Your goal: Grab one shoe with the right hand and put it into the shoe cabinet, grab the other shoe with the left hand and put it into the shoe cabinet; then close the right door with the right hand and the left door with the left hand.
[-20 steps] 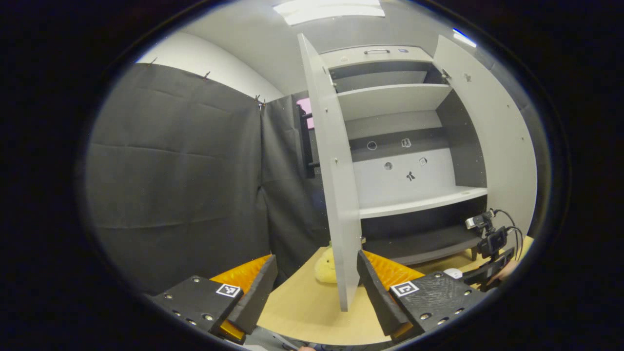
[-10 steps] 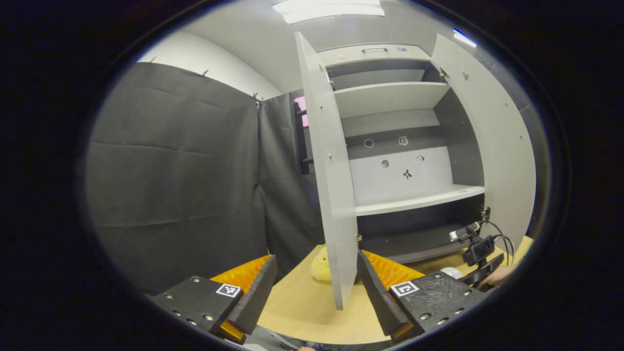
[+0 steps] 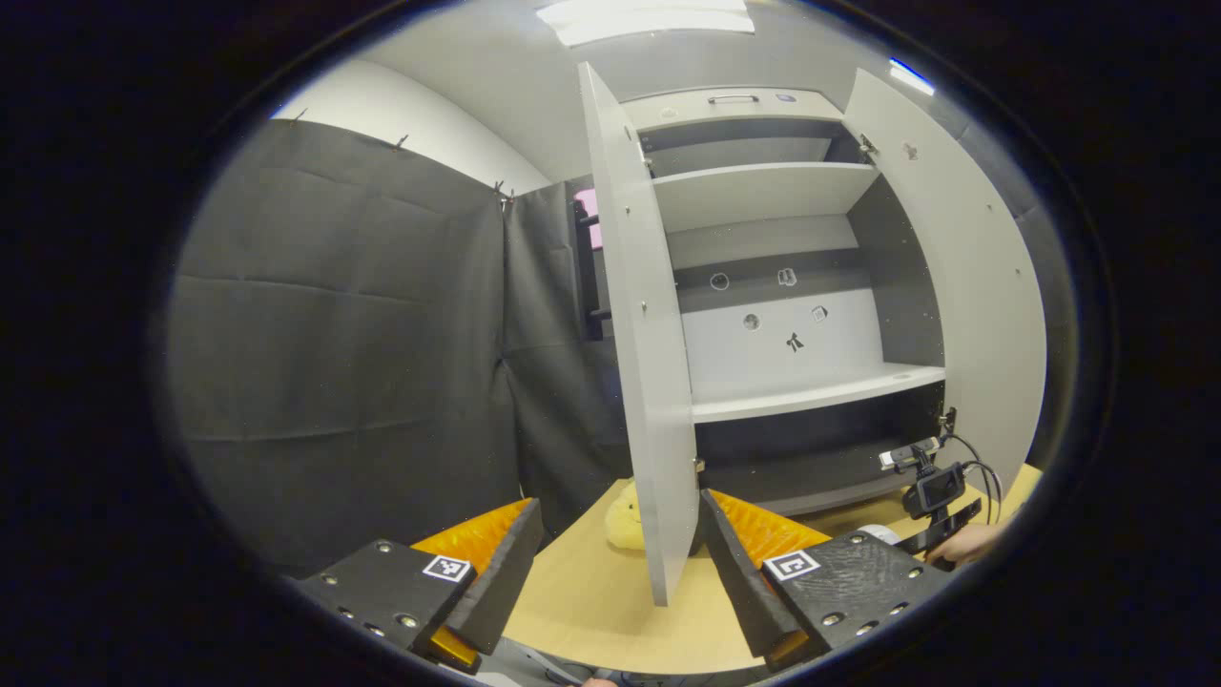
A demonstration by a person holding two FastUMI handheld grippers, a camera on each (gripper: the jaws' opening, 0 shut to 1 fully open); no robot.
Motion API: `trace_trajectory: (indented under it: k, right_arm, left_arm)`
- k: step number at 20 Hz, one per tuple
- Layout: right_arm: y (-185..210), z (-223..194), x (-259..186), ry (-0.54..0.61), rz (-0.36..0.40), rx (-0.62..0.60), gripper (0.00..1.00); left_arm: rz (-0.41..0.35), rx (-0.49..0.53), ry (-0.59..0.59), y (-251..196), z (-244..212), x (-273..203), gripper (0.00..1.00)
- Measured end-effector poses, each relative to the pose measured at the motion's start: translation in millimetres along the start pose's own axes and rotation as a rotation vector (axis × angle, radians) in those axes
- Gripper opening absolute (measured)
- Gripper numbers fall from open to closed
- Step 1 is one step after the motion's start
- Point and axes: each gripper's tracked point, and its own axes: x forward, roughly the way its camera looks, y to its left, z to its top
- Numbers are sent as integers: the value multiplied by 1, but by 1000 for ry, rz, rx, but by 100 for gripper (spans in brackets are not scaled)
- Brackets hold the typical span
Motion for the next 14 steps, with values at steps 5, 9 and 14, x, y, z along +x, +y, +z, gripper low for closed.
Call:
trace_trajectory:
  k: [5,9,14]
  right_arm:
    - [-3,5,-13,-35,29,74,1]
    - [-6,15,-38,-75,52,90,2]
    - [-3,46,-84,-174,85,84,1]
  left_arm:
    - [-12,-5,-13,-2,4,-4,97]
    - [-41,-7,-26,-11,8,-8,94]
    - [-81,-16,-53,-23,18,-9,100]
